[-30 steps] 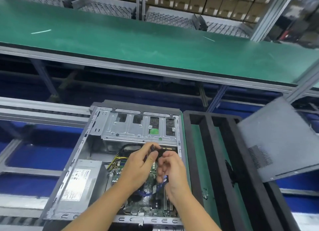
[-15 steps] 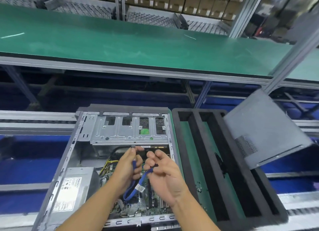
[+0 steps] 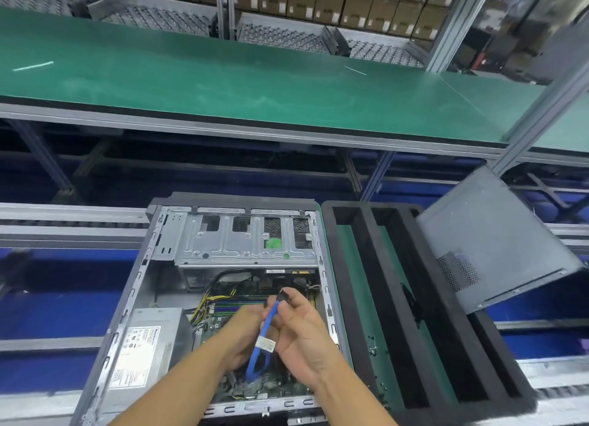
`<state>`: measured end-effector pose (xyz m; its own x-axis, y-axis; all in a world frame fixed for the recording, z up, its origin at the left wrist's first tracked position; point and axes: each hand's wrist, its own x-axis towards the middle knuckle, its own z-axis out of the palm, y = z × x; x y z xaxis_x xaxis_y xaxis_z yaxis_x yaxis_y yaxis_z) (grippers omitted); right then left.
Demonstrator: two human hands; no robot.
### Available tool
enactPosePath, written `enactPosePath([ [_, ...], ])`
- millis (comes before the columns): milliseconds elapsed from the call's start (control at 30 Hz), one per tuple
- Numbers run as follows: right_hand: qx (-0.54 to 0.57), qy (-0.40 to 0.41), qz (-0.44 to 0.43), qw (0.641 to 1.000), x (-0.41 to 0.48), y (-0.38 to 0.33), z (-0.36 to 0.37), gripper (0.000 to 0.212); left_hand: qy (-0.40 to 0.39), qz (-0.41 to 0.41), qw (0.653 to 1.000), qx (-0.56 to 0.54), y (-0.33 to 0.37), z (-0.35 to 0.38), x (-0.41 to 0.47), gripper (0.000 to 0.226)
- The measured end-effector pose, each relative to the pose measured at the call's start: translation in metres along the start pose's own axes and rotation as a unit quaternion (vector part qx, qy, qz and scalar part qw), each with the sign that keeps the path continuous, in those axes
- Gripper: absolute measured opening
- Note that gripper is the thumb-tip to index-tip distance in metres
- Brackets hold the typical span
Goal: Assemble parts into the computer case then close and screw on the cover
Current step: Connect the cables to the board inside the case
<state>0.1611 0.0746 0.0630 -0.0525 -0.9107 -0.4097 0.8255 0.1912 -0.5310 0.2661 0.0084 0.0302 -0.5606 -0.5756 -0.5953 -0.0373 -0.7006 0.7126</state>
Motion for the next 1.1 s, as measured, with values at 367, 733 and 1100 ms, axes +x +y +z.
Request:
enactPosePath([
  [367,0.004,0.01,-0.071,0.997,0.006,0.003,-0.002,0.025,-0.121,-0.087,0.941,0.303,-0.007,0.01,-0.003,0.038],
  [733,0.101,0.163,-0.079,0.978,0.037,-0.006,0.008,0.02,-0.239,-0.02,0.879,0.413,-0.012,0.007,-0.008,0.026],
  [1100,0.001,0.279,-0.125,0.952,0.057,0.006,0.006,0.011,-0.216,-0.081,0.963,0.136,-0.015,-0.006,-0.004,0.021],
])
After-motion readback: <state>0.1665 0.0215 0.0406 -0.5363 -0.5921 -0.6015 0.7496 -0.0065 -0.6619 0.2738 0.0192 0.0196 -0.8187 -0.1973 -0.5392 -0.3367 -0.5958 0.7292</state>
